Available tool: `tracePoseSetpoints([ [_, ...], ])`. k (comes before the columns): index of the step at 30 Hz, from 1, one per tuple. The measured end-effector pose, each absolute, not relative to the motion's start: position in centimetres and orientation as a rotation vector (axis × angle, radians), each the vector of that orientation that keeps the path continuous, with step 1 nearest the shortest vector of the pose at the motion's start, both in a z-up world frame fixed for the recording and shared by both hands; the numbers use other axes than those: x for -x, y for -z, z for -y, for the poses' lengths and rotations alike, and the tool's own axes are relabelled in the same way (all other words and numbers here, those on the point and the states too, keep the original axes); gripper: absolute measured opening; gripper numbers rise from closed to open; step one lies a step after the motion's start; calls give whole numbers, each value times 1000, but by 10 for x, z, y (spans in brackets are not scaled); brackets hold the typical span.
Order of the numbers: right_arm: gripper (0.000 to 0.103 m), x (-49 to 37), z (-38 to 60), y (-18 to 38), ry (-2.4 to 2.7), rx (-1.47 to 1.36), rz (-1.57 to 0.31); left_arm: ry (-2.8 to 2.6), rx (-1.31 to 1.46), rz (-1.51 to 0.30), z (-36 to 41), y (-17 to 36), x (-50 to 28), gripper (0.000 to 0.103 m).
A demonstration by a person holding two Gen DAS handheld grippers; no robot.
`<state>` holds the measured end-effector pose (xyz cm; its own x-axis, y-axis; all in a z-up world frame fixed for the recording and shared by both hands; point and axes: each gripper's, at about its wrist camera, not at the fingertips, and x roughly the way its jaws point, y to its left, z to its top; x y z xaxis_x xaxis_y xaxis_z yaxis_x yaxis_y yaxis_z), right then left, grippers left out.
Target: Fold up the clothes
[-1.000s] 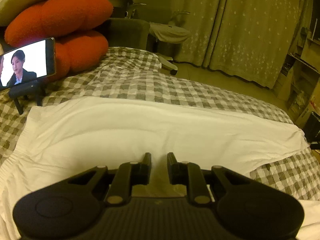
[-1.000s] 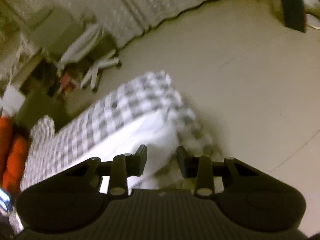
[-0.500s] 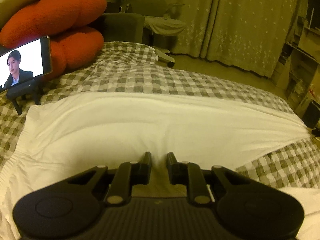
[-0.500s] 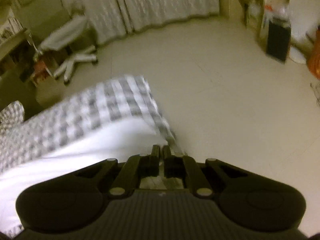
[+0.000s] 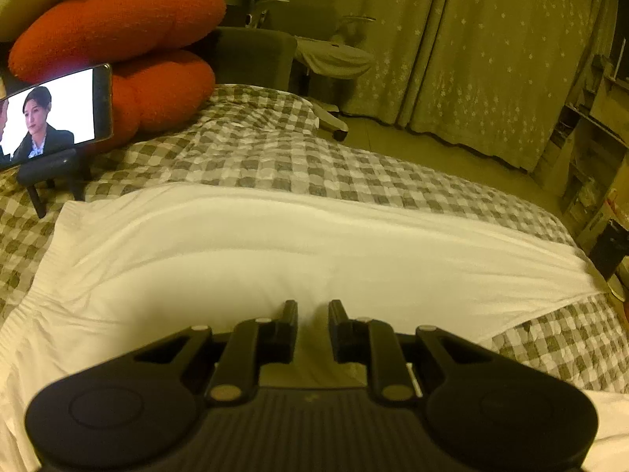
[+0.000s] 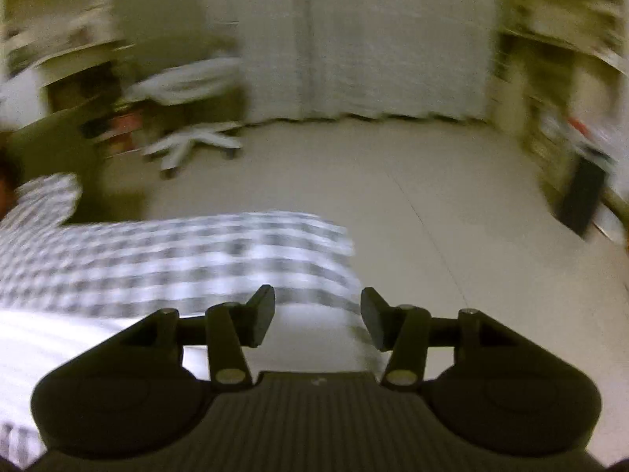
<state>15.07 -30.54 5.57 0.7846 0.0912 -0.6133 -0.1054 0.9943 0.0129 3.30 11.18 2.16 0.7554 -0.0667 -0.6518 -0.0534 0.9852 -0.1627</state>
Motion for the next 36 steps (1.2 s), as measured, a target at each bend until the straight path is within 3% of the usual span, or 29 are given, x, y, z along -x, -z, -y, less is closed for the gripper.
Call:
tracePoseSetpoints([
  [3, 53, -155, 282, -42, -181, 173, -670, 8, 171, -715, -112, -21, -33, 17],
  [7, 48, -167, 284, -27, -203, 113, -706, 8, 171, -716, -112, -20, -33, 17],
  [11, 1, -170, 276, -27, -159, 156, -704, 7, 159, -715, -108, -20, -33, 17],
  [26, 1, -176, 261, -22, -43, 249, -631, 5, 162, -712, -107, -21, -32, 17],
  [36, 11, -173, 251, -17, -53, 223, -693, -10, 203, -684, -113, -25, -29, 17],
])
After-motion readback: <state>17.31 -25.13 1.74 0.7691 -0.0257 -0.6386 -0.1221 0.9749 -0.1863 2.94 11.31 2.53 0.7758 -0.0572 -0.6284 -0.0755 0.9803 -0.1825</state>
